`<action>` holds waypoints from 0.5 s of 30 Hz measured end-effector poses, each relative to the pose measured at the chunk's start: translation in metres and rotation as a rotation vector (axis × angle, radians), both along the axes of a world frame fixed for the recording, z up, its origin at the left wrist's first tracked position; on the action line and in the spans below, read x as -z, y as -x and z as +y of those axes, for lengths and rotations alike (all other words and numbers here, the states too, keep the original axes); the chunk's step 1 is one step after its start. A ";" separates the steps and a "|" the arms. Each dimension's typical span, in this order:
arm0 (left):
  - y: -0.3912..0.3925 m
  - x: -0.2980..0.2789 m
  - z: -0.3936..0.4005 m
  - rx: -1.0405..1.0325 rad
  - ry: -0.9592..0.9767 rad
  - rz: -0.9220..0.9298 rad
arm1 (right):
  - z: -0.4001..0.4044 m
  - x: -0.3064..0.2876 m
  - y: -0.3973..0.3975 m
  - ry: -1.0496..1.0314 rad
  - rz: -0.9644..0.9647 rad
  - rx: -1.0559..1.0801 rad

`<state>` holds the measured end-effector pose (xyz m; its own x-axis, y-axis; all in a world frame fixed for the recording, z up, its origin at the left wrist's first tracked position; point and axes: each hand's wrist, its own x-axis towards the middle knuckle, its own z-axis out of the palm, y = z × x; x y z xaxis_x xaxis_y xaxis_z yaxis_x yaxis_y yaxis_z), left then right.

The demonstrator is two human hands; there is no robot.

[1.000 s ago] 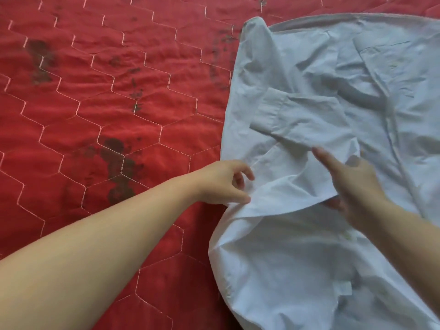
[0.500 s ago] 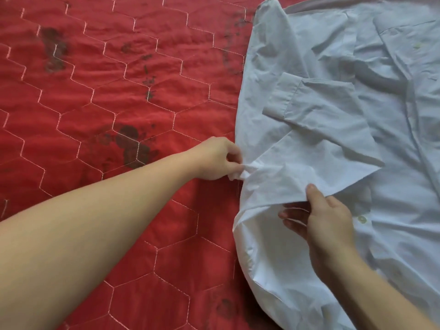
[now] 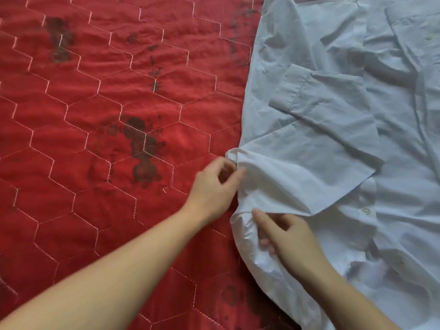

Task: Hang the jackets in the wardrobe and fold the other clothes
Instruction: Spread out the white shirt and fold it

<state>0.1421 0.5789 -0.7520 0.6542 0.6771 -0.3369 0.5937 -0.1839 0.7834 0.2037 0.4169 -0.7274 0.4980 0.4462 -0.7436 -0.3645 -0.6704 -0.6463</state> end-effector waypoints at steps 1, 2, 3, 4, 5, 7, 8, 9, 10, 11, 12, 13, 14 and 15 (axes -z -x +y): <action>0.012 -0.002 -0.011 0.057 0.128 0.049 | 0.000 0.004 0.003 0.005 -0.023 -0.064; 0.023 -0.004 -0.021 0.111 0.241 0.092 | 0.000 0.010 0.004 0.004 -0.048 -0.109; 0.033 -0.005 -0.029 0.153 0.331 0.118 | -0.002 0.016 0.005 0.009 -0.076 -0.142; 0.043 -0.005 -0.035 0.177 0.369 0.136 | -0.004 0.022 0.006 0.017 -0.113 -0.167; 0.051 -0.004 -0.041 0.179 0.346 0.145 | -0.005 0.025 0.008 0.027 -0.163 -0.190; 0.061 -0.002 -0.050 0.090 0.231 0.127 | -0.008 0.026 0.012 0.032 -0.324 -0.266; 0.064 -0.001 -0.056 0.004 0.187 0.101 | -0.010 0.025 0.015 0.036 -0.410 -0.325; 0.066 -0.001 -0.063 -0.073 0.151 0.068 | -0.010 0.023 0.017 0.062 -0.494 -0.406; 0.068 -0.001 -0.070 -0.119 0.097 0.037 | -0.010 0.021 0.018 0.093 -0.570 -0.484; 0.071 -0.003 -0.078 -0.121 0.024 0.012 | -0.009 0.021 0.019 0.110 -0.648 -0.554; 0.074 -0.004 -0.085 -0.084 -0.056 -0.002 | -0.007 0.022 0.020 0.107 -0.726 -0.653; 0.078 -0.004 -0.091 -0.024 -0.123 -0.012 | -0.006 0.025 0.021 0.097 -0.801 -0.760; 0.082 -0.002 -0.095 0.044 -0.163 -0.004 | -0.006 0.027 0.021 0.094 -0.859 -0.841; 0.086 0.000 -0.097 0.120 -0.173 0.026 | -0.005 0.028 0.020 0.094 -0.838 -0.867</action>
